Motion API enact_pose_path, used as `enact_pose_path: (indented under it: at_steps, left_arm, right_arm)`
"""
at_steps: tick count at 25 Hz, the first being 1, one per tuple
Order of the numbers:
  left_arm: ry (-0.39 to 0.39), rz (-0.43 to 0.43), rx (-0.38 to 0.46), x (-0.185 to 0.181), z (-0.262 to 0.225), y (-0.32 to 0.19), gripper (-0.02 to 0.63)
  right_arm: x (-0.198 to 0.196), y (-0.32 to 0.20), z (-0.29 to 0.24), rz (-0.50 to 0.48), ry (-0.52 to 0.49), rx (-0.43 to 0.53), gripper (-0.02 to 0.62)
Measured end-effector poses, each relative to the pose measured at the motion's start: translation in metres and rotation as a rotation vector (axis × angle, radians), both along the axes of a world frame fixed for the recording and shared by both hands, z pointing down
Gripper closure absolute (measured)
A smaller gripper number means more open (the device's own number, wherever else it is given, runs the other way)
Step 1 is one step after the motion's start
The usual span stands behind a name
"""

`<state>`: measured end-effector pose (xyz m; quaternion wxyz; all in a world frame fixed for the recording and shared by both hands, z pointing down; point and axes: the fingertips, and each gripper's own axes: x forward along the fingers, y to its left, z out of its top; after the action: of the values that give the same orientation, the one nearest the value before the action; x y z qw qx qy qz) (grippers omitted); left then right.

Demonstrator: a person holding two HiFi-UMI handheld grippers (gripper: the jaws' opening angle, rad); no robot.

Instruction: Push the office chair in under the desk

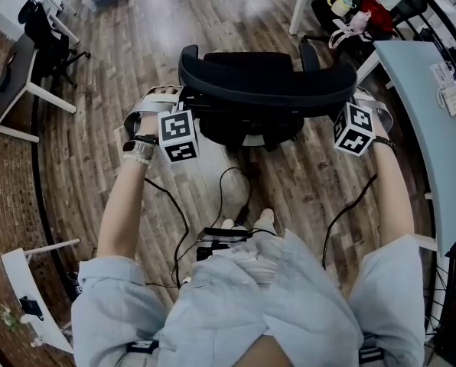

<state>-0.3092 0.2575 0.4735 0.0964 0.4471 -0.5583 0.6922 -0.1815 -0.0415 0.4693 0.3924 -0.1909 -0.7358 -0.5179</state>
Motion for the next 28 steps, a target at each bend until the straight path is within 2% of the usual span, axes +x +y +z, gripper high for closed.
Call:
enact_pose_path:
  at_steps: [13, 28]
  left_arm:
    - [-0.001, 0.111, 0.035, 0.029, -0.002, -0.034, 0.514]
    - [-0.005, 0.241, 0.051, 0.064, -0.006, -0.052, 0.514]
  right_arm:
    - [0.057, -0.017, -0.001, 0.109, -0.011, -0.002, 0.446]
    - [0.129, -0.011, -0.005, 0.249, -0.024, 0.003, 0.443]
